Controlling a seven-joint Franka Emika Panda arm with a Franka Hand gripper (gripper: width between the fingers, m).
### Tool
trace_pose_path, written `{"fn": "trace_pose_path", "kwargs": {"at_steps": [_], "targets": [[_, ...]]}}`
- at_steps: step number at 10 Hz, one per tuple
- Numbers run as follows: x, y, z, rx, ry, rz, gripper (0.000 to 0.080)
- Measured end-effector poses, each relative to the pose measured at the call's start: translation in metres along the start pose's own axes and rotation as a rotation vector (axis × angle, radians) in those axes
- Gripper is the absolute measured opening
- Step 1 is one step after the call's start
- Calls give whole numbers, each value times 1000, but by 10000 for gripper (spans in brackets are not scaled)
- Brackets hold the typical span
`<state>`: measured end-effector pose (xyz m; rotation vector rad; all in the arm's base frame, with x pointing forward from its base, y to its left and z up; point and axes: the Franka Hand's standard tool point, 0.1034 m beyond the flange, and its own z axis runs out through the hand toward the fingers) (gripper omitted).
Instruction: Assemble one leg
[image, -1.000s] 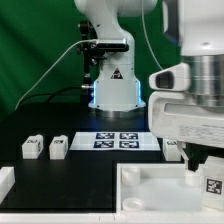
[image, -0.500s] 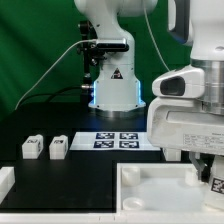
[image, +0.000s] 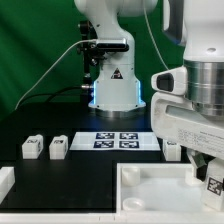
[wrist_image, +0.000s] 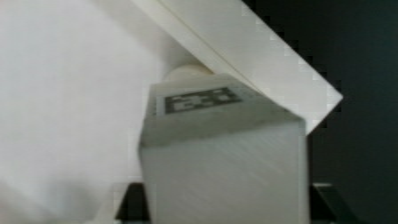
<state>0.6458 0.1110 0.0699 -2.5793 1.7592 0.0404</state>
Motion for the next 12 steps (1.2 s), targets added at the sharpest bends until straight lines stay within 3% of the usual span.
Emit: {"fn": "trace_pose_path", "kwargs": {"at_steps": [1,3,4,8,9,10,11,12], "targets": [[1,3,1,11,1,188,302],[-2,12,1,78,-3,591,302],[-3,13,2,83,-4,642,302],[-3,14,3,76,-11,614,302],[-7,14,3,63,-9,444,526],[-12,12,2,50,-10,250,526],[-16,13,4,12,-8,3,621],[-15,11,4,19,-4,-43,621]]}}
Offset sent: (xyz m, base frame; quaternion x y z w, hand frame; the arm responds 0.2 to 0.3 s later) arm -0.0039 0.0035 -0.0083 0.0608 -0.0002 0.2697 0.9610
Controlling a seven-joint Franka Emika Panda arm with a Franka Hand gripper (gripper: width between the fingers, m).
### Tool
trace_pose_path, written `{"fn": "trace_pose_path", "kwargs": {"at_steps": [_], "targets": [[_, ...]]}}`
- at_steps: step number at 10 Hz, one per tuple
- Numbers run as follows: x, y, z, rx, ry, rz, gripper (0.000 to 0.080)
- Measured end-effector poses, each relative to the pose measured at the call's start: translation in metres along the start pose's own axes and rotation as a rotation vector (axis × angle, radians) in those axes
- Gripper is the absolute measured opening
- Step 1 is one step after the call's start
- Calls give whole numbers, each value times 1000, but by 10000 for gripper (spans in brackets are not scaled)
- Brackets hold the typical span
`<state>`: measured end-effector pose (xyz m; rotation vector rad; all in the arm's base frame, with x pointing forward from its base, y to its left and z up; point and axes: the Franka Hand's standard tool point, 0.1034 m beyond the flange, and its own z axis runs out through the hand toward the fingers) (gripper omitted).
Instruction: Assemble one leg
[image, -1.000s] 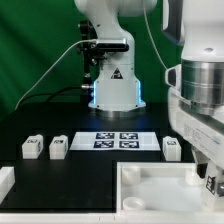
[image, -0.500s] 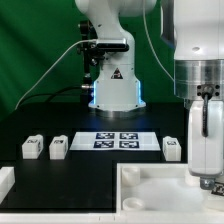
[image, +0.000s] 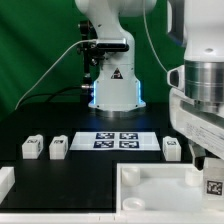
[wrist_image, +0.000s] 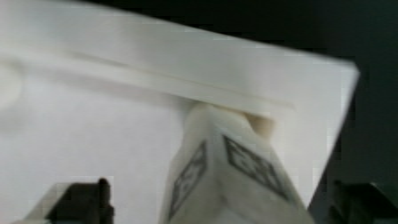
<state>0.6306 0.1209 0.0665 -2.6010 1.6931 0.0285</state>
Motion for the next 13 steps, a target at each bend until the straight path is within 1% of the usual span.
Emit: {"fn": "trace_pose_path", "kwargs": {"at_steps": [1,2,4,5,6,7,8,9,12,13], "targets": [[2,1,0,-2,4,-131,643],[2,1,0,-4,6,-243,643],[3,1,0,-38,45,-661,649],[7,-3,-3,-24,65,-815,649],[7,-3,-2,-22,65,-773,638],[7,-3,-2,-23,65,-773,486],[7,-3,-2,-23,65,-773,486],[7,-2,-2,-23,65,-773,293],[8,-2,-2,-23,66,-770,294],[12,-2,-2,-5,54,-657,294]]}}
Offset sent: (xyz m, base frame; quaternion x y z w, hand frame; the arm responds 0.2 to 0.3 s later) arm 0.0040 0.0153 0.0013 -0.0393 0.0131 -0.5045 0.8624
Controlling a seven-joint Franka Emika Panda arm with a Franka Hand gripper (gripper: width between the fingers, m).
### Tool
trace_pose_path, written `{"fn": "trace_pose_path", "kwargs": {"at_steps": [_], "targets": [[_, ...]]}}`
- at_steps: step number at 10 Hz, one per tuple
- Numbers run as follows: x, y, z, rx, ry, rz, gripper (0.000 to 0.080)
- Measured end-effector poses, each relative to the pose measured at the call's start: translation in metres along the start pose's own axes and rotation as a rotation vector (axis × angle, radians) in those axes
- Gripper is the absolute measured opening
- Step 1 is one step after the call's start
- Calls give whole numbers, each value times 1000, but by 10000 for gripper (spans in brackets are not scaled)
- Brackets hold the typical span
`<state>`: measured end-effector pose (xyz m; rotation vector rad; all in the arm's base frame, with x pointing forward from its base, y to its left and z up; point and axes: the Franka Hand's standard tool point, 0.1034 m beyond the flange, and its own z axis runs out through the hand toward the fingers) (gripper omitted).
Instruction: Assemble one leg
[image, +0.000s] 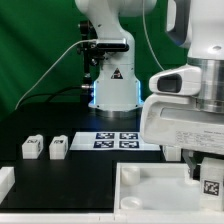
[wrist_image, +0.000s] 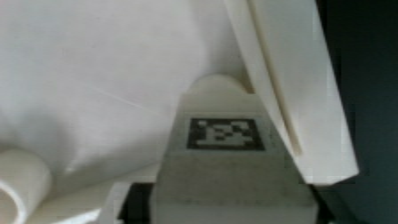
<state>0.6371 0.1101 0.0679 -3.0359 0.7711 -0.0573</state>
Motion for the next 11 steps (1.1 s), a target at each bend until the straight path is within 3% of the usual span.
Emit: {"fn": "trace_pose_path", "kwargs": {"at_steps": [3,4,5,6,7,8,9,10,11], "targets": [[0,-1,2,58,-28,298,294],[-1,0,2,96,-45,398,294],[-3,-1,2,86,-59,437,294],[-2,-2,2,61,-74,429,294],[-2,-2,2,60,-72,426,294],[-2,-2,2,59,-72,426,371],[-2,-1,2,59,-72,426,371],[-3,-1,3,58,-72,426,548],[-3,-1,3,58,-73,426,548]]}}
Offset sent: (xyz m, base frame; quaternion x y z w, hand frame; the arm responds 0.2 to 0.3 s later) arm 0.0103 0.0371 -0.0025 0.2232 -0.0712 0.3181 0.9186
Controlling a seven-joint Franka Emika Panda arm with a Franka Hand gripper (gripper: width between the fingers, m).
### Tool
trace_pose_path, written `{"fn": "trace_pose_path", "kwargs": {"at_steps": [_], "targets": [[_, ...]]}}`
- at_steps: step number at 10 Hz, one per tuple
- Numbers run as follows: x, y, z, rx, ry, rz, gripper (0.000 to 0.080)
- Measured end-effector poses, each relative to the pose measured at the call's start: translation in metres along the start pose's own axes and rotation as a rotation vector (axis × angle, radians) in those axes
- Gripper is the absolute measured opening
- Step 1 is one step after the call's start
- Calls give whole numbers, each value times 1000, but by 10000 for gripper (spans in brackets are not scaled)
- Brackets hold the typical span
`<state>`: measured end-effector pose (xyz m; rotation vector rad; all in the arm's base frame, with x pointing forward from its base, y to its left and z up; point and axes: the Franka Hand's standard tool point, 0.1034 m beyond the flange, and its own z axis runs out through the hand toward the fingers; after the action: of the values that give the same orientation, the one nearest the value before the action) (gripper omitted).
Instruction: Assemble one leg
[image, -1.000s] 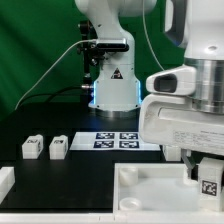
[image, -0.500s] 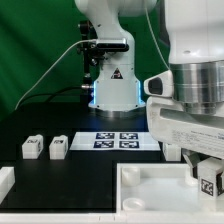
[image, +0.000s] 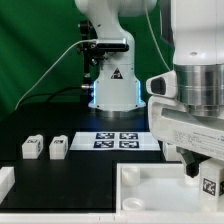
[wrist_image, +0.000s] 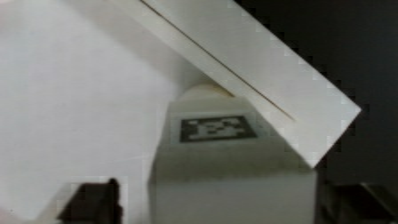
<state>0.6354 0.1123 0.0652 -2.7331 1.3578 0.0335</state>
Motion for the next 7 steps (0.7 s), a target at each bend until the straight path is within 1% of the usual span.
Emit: {"fn": "trace_pose_path", "kwargs": {"at_steps": [1,2,5,6,7], "targets": [[0,0,0,0,0,0,633],[0,0,0,-1,0,0,645],[0,1,0,-1,-1,0,649],[0,1,1,-1,-1,0,623],[0,1,1,-1,-1,0,623]]}}
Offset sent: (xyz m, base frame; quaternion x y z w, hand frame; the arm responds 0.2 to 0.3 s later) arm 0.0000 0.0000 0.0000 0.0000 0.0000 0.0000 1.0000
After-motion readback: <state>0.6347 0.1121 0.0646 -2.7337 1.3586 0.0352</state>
